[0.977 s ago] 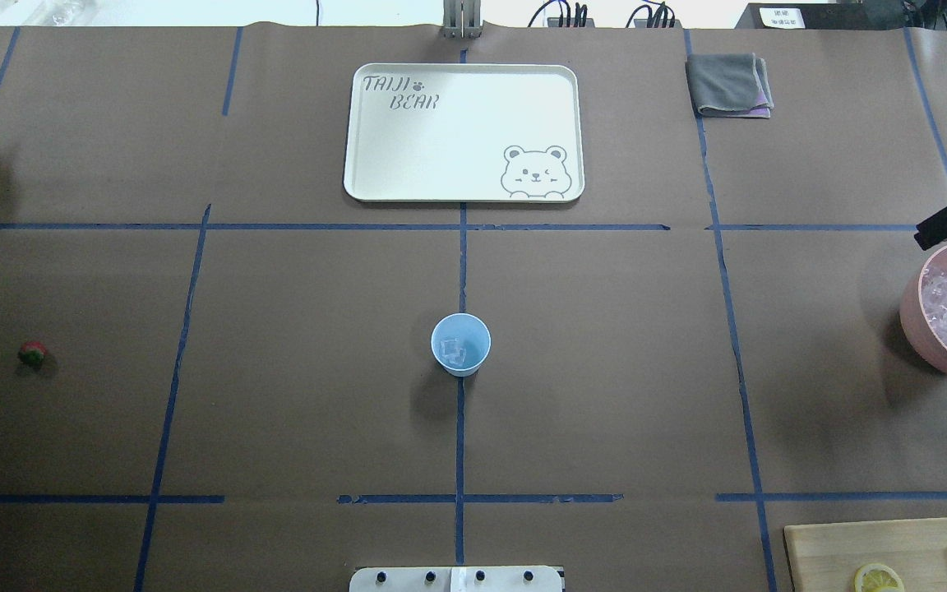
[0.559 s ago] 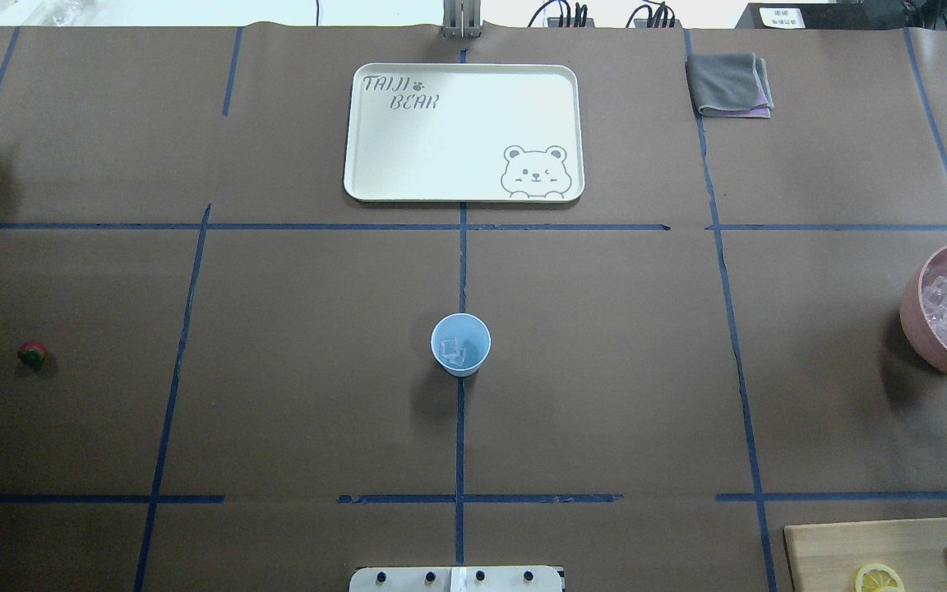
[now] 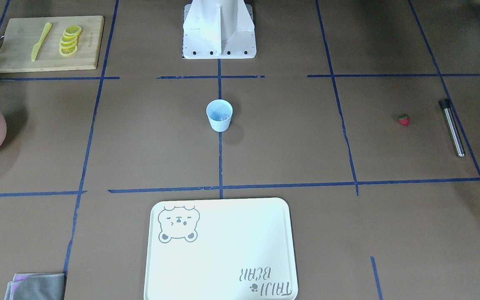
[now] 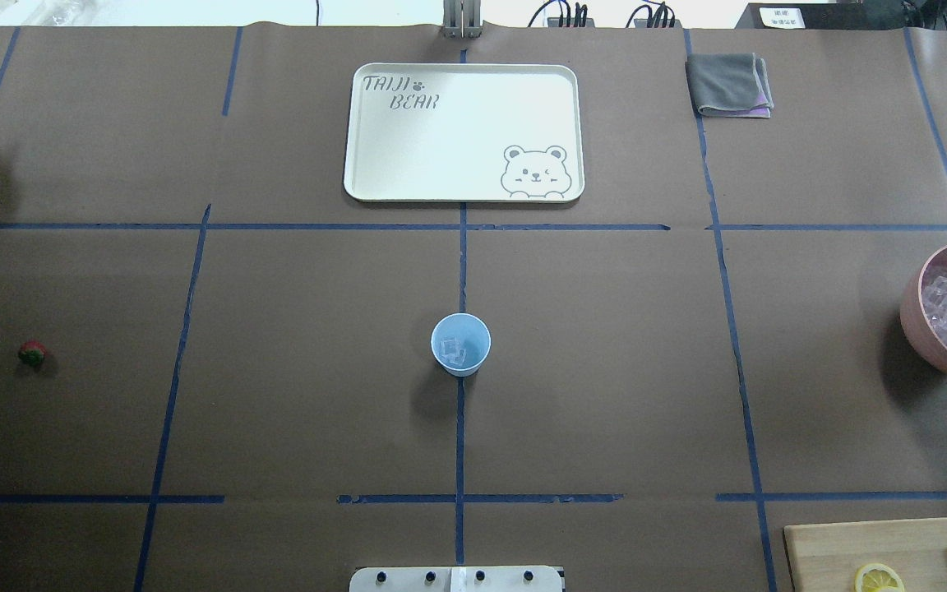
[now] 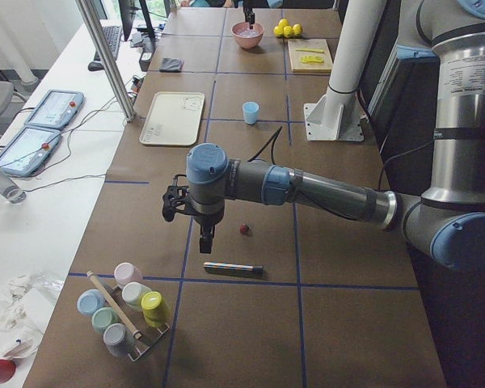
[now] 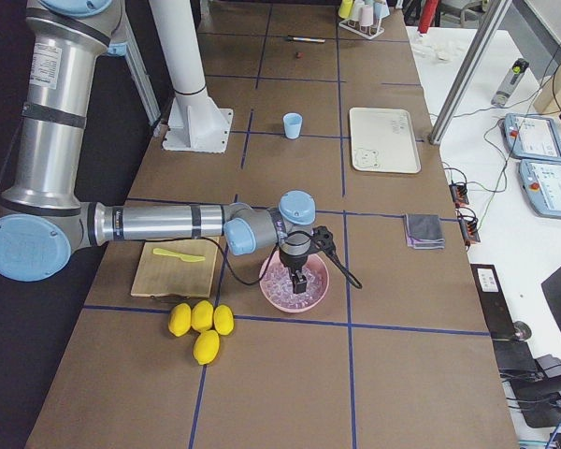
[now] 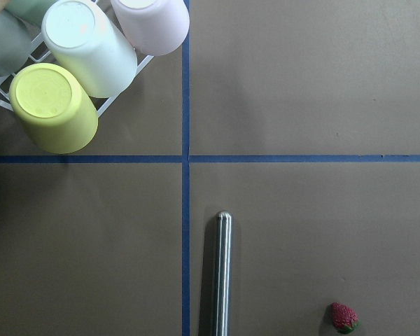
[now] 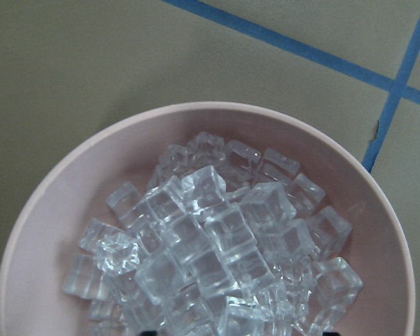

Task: Mash ice and strawberries in cup
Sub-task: 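Lower the right gripper into the bowl and grasp a third ice cube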

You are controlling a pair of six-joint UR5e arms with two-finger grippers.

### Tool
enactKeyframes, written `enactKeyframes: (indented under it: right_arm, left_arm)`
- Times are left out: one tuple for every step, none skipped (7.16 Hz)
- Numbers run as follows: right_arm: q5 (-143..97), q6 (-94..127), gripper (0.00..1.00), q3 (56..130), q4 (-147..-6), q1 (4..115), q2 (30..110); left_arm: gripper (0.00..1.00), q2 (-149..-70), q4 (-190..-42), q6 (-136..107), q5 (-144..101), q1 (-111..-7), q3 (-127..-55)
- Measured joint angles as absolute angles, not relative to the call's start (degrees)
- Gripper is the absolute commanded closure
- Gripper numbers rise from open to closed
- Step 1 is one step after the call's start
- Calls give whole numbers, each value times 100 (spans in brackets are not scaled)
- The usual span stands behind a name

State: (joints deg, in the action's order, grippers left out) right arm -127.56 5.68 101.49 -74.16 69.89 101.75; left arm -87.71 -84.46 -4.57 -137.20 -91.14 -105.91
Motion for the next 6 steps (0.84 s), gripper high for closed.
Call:
enactKeyframes:
  right_arm:
    - [-12765, 573, 29, 10096, -7428, 6985, 10169]
    - [-12770, 568, 31, 10035, -7431, 6982, 10160]
    - [-12775, 555, 33, 9964, -7429, 6977, 10148]
    - [-12780, 549, 35, 9919, -7429, 6970, 10137]
    - [-12787, 546, 38, 9905, -7431, 6961, 10128]
    - [-12793, 545, 43, 9905, -7425, 6950, 10119]
  left_arm:
    - [0, -8771, -8446, -457, -13718, -9114, -10591]
    - [0, -8771, -8446, -457, -13716, -9115, -10591]
    - [0, -8774, -8446, -457, -13717, -9116, -10591]
    - [0, -8777, -8446, -457, -13717, -9116, -10591]
    - [0, -8779, -8446, -457, -13712, -9116, -10591]
    - [0, -8780, -8446, -457, -13704, -9115, -10591]
